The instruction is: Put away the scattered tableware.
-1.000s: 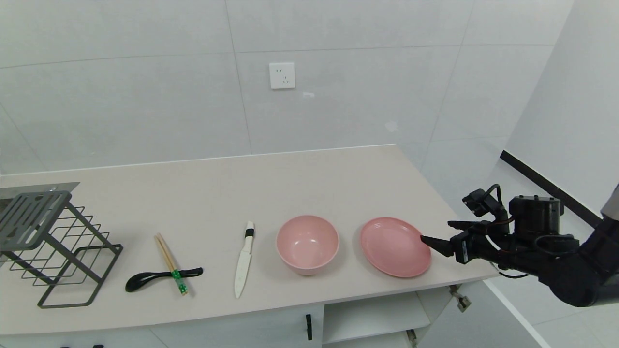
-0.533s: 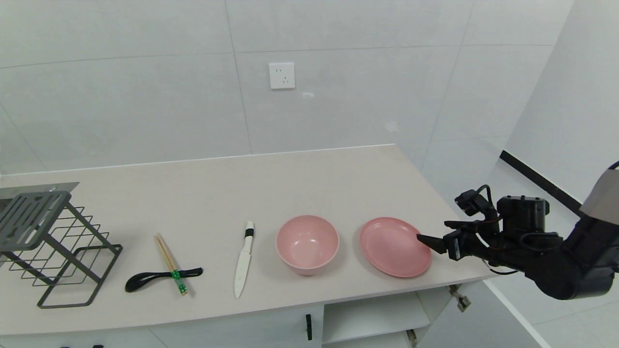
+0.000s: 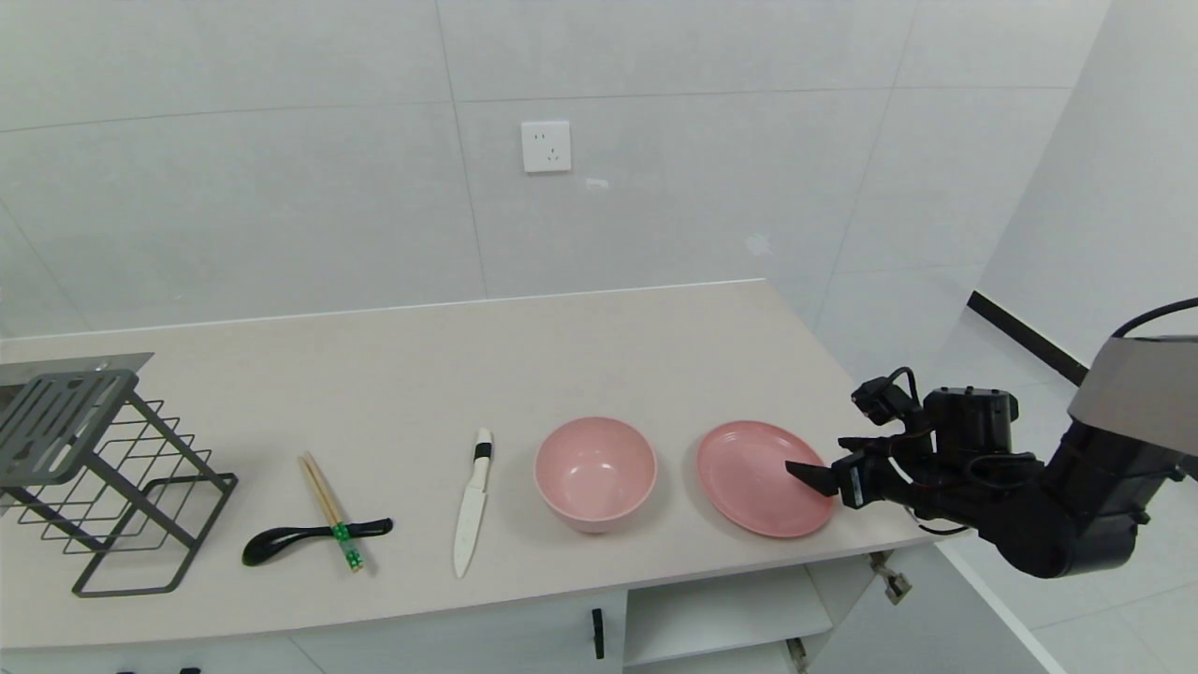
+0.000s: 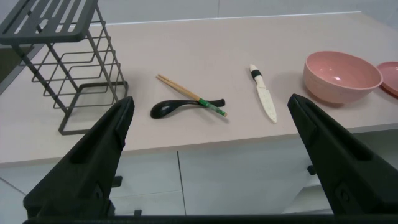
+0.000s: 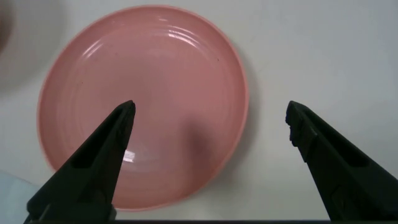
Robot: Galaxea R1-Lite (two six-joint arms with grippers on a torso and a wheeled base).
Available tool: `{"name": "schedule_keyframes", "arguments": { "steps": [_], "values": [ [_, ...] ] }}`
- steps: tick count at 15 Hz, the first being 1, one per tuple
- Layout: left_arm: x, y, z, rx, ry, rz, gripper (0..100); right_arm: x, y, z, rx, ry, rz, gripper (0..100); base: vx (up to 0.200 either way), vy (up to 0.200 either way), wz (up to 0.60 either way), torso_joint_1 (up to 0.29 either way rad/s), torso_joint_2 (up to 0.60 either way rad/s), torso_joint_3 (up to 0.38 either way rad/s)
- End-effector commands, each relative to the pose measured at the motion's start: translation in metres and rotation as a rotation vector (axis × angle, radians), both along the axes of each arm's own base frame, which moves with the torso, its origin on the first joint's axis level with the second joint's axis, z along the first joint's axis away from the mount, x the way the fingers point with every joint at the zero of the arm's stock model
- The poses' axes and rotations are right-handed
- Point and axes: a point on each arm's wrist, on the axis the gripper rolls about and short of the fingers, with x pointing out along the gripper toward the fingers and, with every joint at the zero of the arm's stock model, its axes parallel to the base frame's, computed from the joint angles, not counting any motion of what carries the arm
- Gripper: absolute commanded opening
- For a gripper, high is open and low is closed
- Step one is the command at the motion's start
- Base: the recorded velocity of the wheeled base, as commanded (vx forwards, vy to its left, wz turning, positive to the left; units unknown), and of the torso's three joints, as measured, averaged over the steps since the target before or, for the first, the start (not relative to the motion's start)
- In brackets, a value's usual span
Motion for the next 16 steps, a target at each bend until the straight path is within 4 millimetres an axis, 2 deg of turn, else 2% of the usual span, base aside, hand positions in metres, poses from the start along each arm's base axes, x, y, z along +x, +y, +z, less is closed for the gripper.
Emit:
{"name": "schedule_keyframes", "arguments": {
  "steps": [1, 8, 14, 15, 16],
  "values": [
    [0.000, 0.000, 0.000, 0.000, 0.001, 0.000, 100, 0.001, 0.002, -0.011, -0.005, 0.030, -0.001, 100, 0.000, 0.000, 0.00, 0.000, 0.00, 0.000],
    [0.000, 0.000, 0.000, -0.002, 0.000, 0.000, 100, 0.001, 0.006, -0.026, -0.007, 0.044, 0.003, 100, 0.000, 0.000, 0.00, 0.000, 0.00, 0.000],
    [0.000, 0.000, 0.000, -0.002, 0.001, 0.000, 100, -0.002, 0.020, -0.038, -0.010, 0.064, 0.045, 100, 0.000, 0.000, 0.00, 0.000, 0.00, 0.000],
    [0.000, 0.000, 0.000, -0.002, 0.001, 0.000, 100, -0.001, 0.022, -0.039, -0.004, 0.054, 0.046, 0, 0.000, 0.000, 0.00, 0.000, 0.00, 0.000],
    [0.000, 0.000, 0.000, -0.002, 0.001, 0.000, 100, 0.000, 0.022, -0.039, 0.010, 0.055, 0.035, 0, 0.000, 0.000, 0.00, 0.000, 0.00, 0.000]
  ]
}}
